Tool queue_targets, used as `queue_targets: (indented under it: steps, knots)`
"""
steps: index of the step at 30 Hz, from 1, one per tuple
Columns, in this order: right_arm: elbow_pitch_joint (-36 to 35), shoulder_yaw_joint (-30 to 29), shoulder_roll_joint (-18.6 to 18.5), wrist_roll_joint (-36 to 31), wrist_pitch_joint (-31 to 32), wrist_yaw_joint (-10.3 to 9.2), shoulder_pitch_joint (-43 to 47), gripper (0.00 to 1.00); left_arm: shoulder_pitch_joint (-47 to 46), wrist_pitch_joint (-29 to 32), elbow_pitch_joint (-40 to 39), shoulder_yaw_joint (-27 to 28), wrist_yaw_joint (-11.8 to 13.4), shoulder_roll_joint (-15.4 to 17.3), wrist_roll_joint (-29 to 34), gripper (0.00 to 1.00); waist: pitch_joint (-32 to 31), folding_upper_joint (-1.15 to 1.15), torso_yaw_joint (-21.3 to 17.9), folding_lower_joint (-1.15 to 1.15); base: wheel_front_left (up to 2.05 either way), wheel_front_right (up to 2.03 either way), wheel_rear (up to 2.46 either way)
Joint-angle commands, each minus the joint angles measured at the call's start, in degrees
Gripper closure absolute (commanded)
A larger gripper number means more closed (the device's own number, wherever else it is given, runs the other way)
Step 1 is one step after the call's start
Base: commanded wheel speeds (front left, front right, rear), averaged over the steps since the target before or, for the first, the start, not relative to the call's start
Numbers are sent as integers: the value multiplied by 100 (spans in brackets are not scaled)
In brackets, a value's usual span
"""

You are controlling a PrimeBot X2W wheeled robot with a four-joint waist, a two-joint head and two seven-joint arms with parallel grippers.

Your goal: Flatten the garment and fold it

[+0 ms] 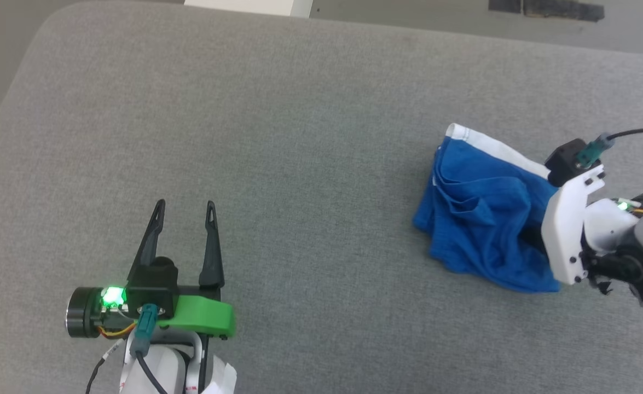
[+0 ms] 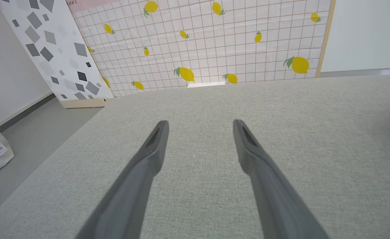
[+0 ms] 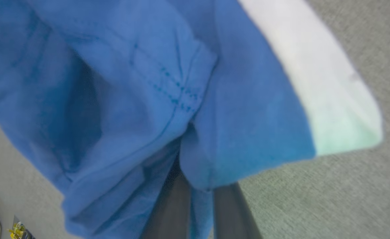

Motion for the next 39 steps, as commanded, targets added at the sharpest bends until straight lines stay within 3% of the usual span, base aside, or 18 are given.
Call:
queue_targets:
  steps: [1, 7, 12, 20, 24, 31, 39]
  knots:
    - [0, 168, 103, 47, -138, -8, 98, 100, 43, -21, 11, 5, -4, 17, 39, 0, -267, 0, -215, -1, 0, 0, 0]
    - [-440, 469, -119, 174, -792, -8, -27, 100, 303, -21, 9, 84, 19, 97, 33, 0, -631, 0, -684, -1, 0, 0, 0]
    - [-918, 760, -604, 68, -1019, -8, -190, 100, 410, -21, -58, 135, 17, 153, 28, 0, -675, 0, -1259, -1, 0, 0, 0]
    - [-1234, 1071, -1293, -436, -1034, -8, -704, 100, 234, -21, -260, 208, 19, 304, 94, 0, -162, 0, -2300, -1, 0, 0, 0]
    - [-1020, 1040, -1373, -560, -1131, -8, -985, 100, 22, -21, -417, 207, -26, 444, 161, 0, 222, 0, -2671, -1, 0, 0, 0]
    - [-328, 1217, -1568, -1161, -1221, -8, -1514, 100, -347, -21, -665, 146, -76, 645, 268, 0, 786, 0, -2820, -1, 0, 0, 0]
    - [829, 948, -1415, -1344, -1466, -8, -1952, 100, -691, -21, -950, 62, -92, 778, 320, 0, 1410, 0, -2600, -1, 0, 0, 0]
